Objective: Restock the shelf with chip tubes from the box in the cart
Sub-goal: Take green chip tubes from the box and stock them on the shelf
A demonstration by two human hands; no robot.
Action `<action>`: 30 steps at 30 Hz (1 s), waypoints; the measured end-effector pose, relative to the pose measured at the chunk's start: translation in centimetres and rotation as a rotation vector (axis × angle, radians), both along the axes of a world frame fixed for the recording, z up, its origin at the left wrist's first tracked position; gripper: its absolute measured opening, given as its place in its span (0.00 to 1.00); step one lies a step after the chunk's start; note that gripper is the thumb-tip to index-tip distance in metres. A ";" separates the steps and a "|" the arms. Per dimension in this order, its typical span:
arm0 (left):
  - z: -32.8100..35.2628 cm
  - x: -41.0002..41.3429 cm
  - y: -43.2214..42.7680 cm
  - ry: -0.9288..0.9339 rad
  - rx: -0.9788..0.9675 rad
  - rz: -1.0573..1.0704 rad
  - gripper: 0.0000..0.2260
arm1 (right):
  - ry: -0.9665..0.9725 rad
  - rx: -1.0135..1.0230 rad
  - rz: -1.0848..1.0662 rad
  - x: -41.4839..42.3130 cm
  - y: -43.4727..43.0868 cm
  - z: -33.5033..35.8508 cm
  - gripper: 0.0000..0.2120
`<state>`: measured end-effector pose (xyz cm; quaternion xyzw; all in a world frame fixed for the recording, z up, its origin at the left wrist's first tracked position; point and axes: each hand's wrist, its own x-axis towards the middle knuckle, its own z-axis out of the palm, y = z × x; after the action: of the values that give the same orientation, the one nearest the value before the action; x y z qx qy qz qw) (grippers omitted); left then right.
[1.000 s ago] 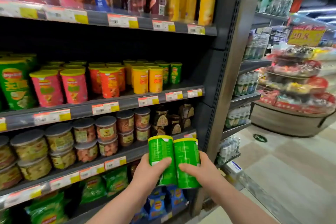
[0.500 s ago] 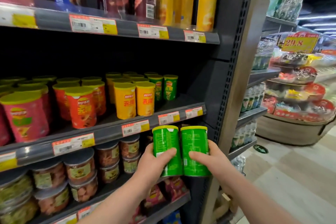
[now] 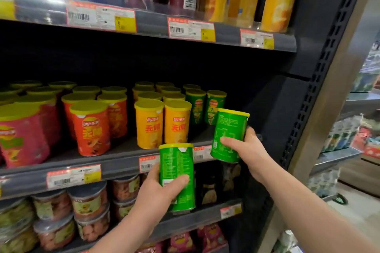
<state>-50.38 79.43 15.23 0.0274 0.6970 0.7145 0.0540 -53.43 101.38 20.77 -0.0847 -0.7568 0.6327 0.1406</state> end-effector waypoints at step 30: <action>0.8 -2.3 8.6 0.020 0.140 0.469 0.22 | -0.048 0.519 0.331 -14.5 2.0 -1.5 0.41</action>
<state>-52.69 88.00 16.03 -0.1244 0.6334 0.7539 -0.1223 -67.94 103.41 19.25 0.0634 -0.8997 0.4305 0.0347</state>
